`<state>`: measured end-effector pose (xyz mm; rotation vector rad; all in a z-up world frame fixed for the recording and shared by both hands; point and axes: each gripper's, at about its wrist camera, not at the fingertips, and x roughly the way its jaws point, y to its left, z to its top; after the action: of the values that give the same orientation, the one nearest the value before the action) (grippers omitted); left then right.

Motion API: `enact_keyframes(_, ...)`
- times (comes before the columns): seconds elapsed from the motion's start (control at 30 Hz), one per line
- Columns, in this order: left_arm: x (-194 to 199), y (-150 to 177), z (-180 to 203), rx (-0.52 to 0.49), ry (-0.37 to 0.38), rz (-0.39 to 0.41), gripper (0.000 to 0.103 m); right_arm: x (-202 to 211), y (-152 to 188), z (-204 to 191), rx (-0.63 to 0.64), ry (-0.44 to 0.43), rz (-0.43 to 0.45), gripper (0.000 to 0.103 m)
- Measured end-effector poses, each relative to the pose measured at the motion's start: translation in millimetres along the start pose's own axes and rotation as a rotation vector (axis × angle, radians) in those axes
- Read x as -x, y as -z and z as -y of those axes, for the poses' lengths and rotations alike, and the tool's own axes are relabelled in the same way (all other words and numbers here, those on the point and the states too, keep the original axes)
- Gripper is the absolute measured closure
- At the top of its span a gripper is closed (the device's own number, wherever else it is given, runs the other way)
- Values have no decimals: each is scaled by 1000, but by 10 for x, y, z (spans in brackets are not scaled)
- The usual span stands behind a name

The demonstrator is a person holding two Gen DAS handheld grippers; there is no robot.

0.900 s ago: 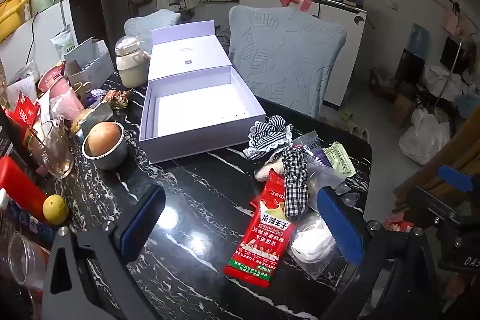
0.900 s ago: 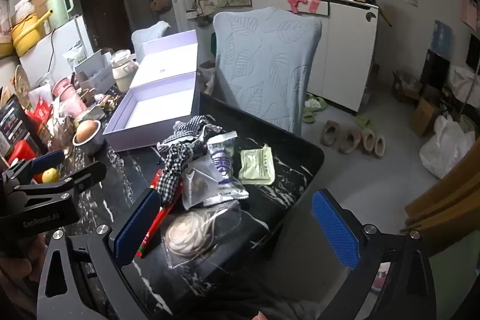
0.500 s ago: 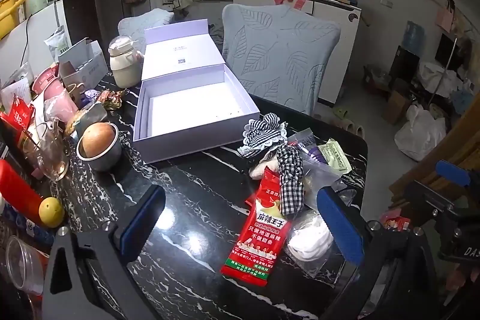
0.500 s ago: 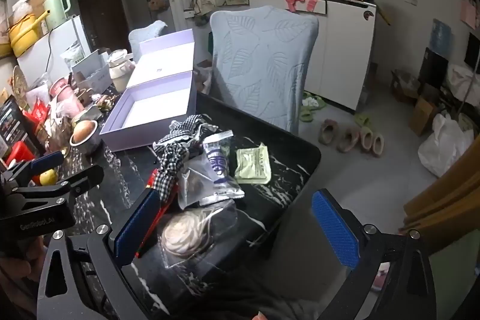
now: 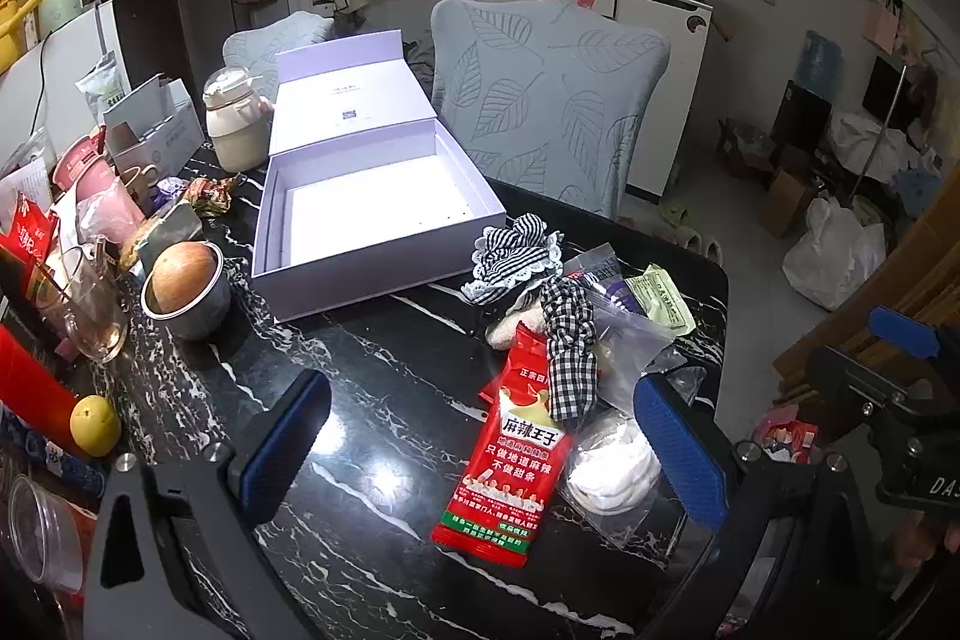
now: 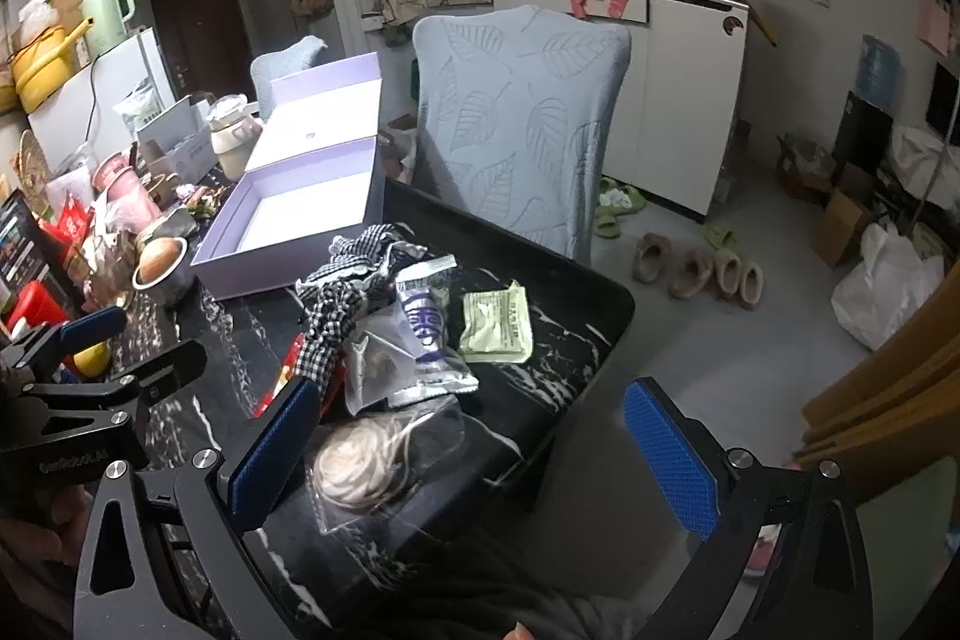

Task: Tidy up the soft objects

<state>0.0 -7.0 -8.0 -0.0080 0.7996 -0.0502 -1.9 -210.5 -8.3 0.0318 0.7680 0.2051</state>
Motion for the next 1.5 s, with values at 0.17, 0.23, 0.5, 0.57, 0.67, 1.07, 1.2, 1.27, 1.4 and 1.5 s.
enact_keyframes(0.17, -3, -9, 2, 0, 1, -1, 0, -1, -12, 3, 1, 0, -1, 0)
enact_keyframes(0.23, -3, -9, 2, 0, 1, -2, 0, -1, -13, 7, 1, 0, -1, 0)
enact_keyframes(0.5, 0, -14, 5, -1, 0, 0, 0, -3, 6, 18, -4, 4, 3, 0)
enact_keyframes(0.57, 2, -20, 10, -1, 1, -1, 0, 2, 4, 25, -6, 4, 5, 0)
enact_keyframes(0.67, 6, -21, 18, -4, 1, -1, 0, 5, 2, 30, -8, 6, 5, 0)
enact_keyframes(1.07, 40, -12, 48, -18, 11, 4, 0, 25, -2, 42, -8, 14, 9, 0)
enact_keyframes(1.2, 61, -5, 59, -23, 15, 8, 0, 41, 0, 49, -10, 16, 15, 0)
enact_keyframes(1.27, 64, -5, 57, -24, 15, 9, 0, 46, -2, 48, -11, 16, 16, 0)
enact_keyframes(1.4, 63, -7, 59, -24, 16, 9, 0, 50, -6, 51, -11, 14, 16, 0)
enact_keyframes(1.5, 71, -9, 65, -26, 18, 10, 0, 71, -9, 50, -12, 12, 20, 0)
